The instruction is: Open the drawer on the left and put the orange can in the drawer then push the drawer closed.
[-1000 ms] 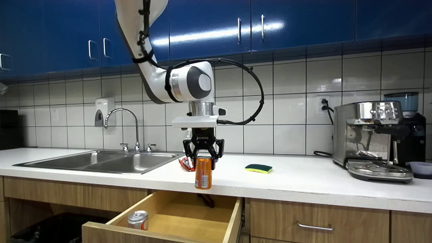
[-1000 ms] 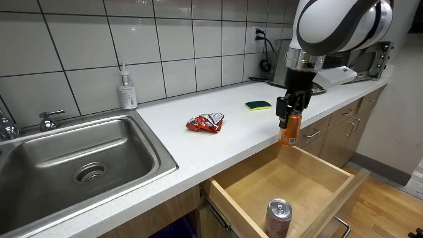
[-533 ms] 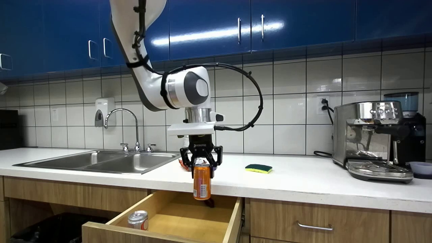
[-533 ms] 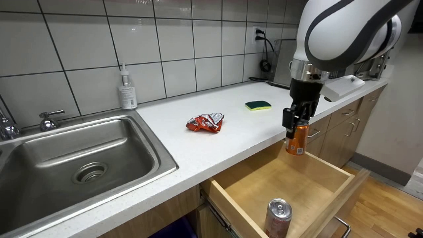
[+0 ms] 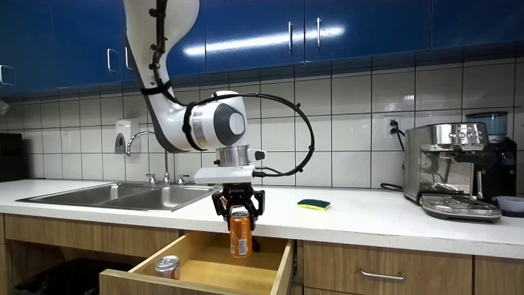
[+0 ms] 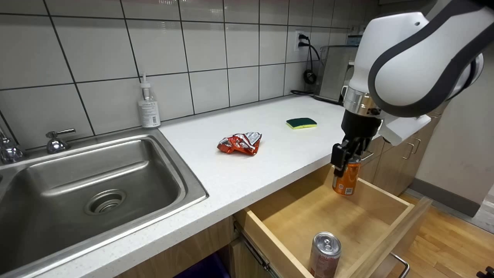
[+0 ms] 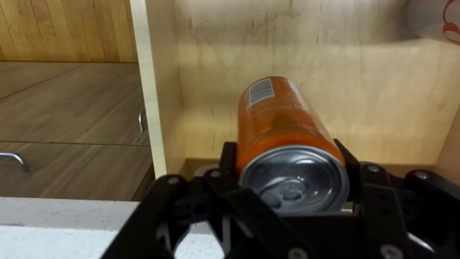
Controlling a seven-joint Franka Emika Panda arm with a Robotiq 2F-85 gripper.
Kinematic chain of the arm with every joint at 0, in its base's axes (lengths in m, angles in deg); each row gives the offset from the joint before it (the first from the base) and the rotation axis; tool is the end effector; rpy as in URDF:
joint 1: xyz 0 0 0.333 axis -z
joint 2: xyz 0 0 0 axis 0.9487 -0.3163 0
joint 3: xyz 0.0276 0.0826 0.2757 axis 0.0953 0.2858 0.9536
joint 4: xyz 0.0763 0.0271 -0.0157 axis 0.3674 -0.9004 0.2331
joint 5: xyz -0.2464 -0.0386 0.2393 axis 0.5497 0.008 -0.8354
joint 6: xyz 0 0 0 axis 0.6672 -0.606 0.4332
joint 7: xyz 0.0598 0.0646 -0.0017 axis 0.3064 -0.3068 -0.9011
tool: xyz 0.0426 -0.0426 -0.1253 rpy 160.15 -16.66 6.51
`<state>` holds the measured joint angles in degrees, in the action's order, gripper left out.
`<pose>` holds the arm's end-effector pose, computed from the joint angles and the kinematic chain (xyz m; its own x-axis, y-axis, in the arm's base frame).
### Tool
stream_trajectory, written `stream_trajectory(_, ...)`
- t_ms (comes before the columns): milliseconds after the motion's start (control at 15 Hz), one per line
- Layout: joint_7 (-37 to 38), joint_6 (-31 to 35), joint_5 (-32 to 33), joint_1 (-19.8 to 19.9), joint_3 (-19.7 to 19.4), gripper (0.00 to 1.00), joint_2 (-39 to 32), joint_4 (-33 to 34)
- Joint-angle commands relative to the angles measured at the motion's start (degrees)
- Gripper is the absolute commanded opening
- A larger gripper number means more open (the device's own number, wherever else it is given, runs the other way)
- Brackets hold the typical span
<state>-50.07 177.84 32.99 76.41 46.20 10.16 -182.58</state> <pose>0.4651 -0.0751 0.2413 0.9934 0.0427 0.1062 0.0345 -0.9963 0.0782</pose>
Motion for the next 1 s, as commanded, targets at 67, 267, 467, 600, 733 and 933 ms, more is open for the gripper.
stream_trajectory(67, 4.4, 6.5, 2.5, -0.9, -0.9, 0.39, -0.8, -2.8)
stream_trajectory(267, 6.8, 8.4, 4.2, -1.4, -1.8, 0.39, -2.7, -2.7)
stream_trajectory(467, 7.9, 8.9, 4.7, -1.8, -2.5, 0.39, -4.5, -1.9)
stream_trajectory(600, 7.9, 8.9, 4.1, -1.8, -2.7, 0.39, -5.5, -1.3)
stream_trajectory(733, 7.6, 8.8, 3.5, -1.7, -2.6, 0.39, -6.6, -0.5)
stream_trajectory(933, 7.2, 8.3, 2.7, -1.4, -2.6, 0.39, -8.3, 1.1)
